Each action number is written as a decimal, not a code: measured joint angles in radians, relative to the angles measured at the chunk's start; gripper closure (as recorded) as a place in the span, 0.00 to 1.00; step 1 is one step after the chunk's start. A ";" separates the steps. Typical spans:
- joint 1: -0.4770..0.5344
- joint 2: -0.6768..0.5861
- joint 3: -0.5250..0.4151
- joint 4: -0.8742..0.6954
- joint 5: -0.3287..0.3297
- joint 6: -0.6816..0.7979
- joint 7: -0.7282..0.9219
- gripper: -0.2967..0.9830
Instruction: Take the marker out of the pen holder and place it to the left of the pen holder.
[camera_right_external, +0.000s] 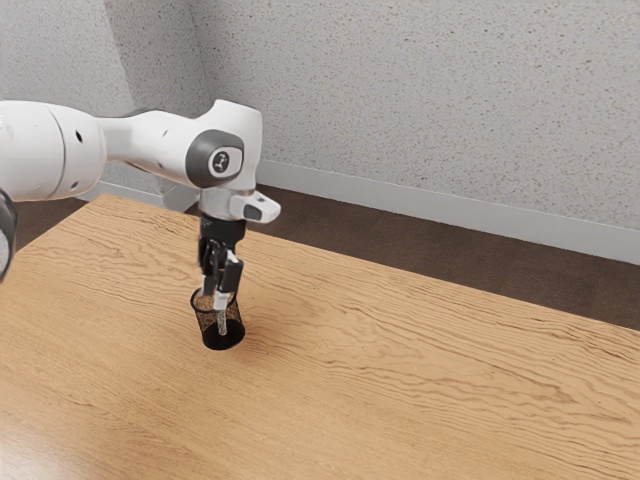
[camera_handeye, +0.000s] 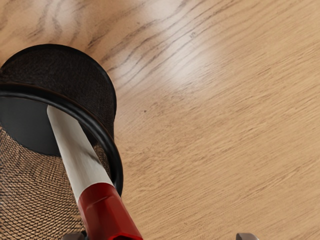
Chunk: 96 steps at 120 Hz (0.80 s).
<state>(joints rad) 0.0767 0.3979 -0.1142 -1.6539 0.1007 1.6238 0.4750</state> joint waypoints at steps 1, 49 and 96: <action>0.000 0.000 0.000 0.000 0.000 0.002 0.000 0.48; 0.002 0.000 0.002 0.003 0.001 0.044 -0.007 0.57; 0.002 0.006 0.002 0.003 0.001 0.056 -0.011 0.71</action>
<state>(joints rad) 0.0792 0.4038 -0.1119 -1.6509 0.1017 1.6799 0.4635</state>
